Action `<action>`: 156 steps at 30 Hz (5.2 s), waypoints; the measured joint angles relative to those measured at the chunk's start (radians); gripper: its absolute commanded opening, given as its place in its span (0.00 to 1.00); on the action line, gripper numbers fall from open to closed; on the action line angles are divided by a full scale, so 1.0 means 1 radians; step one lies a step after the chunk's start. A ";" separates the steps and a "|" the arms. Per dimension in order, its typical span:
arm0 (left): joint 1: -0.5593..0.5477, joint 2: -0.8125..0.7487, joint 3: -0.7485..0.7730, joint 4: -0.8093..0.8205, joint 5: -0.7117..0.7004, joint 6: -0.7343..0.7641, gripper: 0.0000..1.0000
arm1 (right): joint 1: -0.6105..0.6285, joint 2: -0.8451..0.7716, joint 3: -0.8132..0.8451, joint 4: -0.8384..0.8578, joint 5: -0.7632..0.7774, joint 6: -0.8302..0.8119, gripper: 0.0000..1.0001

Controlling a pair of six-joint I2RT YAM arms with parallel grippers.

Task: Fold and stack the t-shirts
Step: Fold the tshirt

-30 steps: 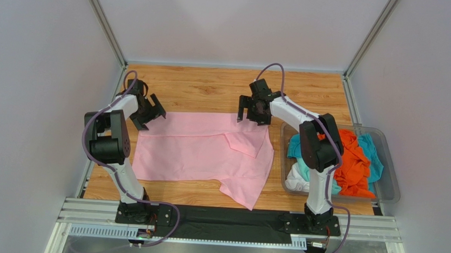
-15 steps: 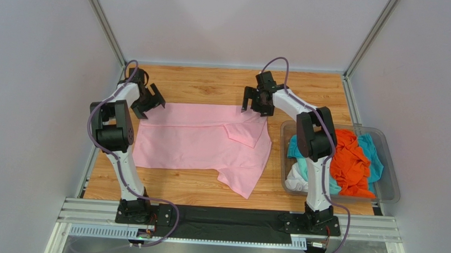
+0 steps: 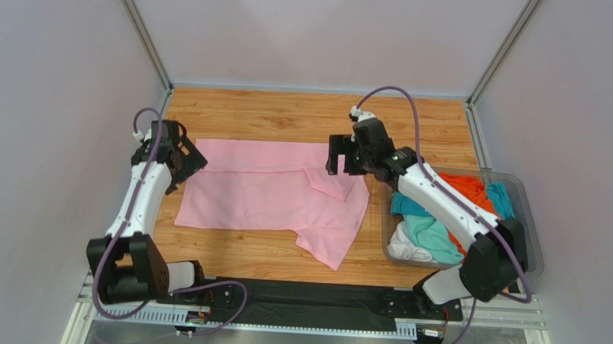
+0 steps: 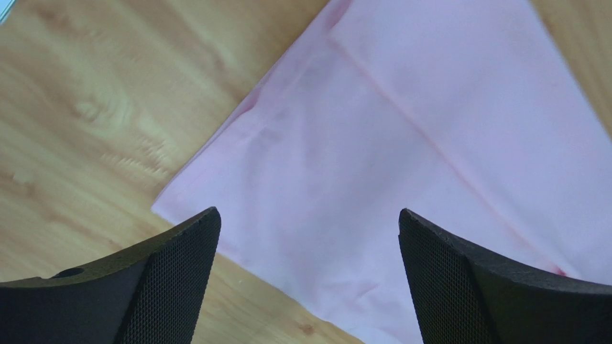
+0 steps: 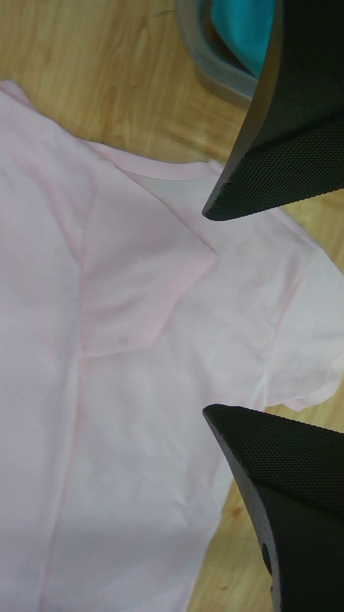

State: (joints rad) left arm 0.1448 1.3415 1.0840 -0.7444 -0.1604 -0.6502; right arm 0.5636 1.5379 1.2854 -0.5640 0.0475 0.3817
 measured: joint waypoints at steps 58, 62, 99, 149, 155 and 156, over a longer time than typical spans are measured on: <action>0.178 -0.132 -0.484 0.129 0.022 -0.159 0.00 | 0.565 0.082 -0.349 -0.083 0.041 0.018 0.62; 0.178 -0.155 -0.492 0.117 0.014 -0.177 0.00 | 0.591 0.083 -0.357 -0.083 0.041 0.042 0.43; 0.169 -0.243 -0.372 0.037 0.059 -0.267 0.00 | 0.423 -0.060 -0.123 -0.309 0.268 0.054 0.00; 0.013 0.237 0.058 0.106 0.216 -0.070 1.00 | 0.145 0.343 0.134 -0.115 -0.047 -0.023 1.00; 0.014 0.200 0.032 0.107 0.193 -0.063 1.00 | 0.159 0.523 0.275 -0.039 -0.145 0.035 1.00; 0.014 0.189 0.029 0.104 0.186 -0.061 1.00 | 0.159 0.547 0.303 -0.031 -0.151 0.043 1.00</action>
State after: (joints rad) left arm 0.1589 1.5303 1.1133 -0.6407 0.0254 -0.7109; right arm 0.7231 2.0853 1.5887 -0.5945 -0.1032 0.4244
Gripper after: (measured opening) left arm 0.994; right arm 0.998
